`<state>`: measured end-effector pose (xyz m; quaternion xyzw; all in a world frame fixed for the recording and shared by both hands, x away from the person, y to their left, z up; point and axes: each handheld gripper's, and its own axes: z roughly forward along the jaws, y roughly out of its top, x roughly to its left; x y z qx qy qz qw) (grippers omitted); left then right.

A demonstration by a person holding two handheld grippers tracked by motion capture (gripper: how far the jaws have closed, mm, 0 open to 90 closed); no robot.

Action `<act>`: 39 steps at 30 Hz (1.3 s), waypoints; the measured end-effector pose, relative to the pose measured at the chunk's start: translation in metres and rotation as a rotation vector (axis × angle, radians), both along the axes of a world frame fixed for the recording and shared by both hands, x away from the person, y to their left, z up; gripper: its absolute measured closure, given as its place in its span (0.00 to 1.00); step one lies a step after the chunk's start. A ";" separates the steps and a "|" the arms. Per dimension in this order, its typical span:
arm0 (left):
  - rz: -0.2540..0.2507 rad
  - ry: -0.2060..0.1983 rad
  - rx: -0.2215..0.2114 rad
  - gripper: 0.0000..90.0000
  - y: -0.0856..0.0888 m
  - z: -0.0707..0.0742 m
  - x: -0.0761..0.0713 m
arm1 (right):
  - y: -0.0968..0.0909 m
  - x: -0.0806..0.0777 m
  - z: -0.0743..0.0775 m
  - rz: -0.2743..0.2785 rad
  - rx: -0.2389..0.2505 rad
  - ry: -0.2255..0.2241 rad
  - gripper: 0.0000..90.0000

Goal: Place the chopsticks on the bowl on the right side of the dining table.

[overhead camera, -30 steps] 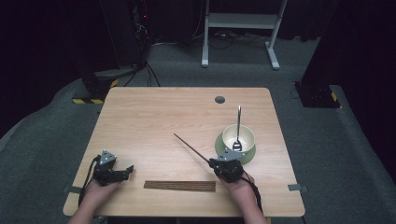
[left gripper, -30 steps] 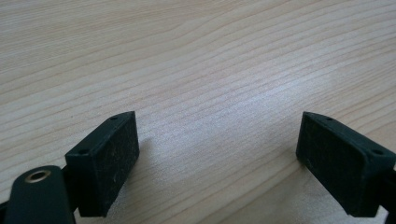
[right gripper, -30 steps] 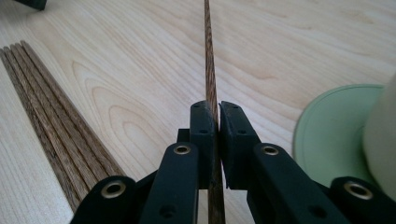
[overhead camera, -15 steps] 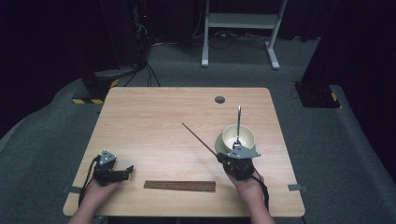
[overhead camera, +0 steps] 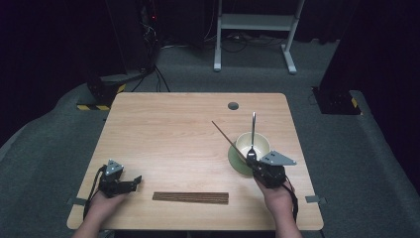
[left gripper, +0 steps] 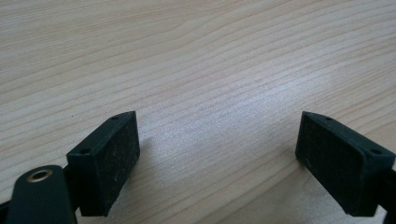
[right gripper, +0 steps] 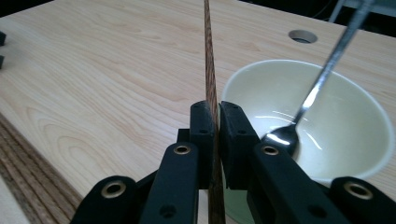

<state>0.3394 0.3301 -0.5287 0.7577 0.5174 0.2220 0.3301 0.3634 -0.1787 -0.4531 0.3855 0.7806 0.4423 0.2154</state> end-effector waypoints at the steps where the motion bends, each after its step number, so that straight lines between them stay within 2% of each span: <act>1: 0.000 0.000 0.000 0.15 0.000 0.000 0.000 | -0.003 0.000 0.000 -0.010 0.002 0.002 0.94; 9: 0.000 0.000 0.000 0.15 0.000 0.000 0.000 | -0.021 0.004 0.000 -0.064 0.017 0.004 0.94; 17: -0.001 0.001 0.000 0.15 0.000 0.000 0.000 | -0.037 0.009 -0.005 -0.112 0.024 0.024 0.94; 24: -0.003 0.001 0.000 0.15 0.000 0.000 0.000 | -0.047 0.011 -0.007 -0.135 0.033 0.032 0.94; 31: -0.004 0.001 0.000 0.15 0.000 0.000 0.000 | -0.049 0.014 -0.008 -0.141 0.057 0.043 0.94; 39: -0.006 0.000 -0.001 0.15 0.001 0.000 0.000 | -0.044 0.019 -0.011 -0.131 0.040 0.052 0.94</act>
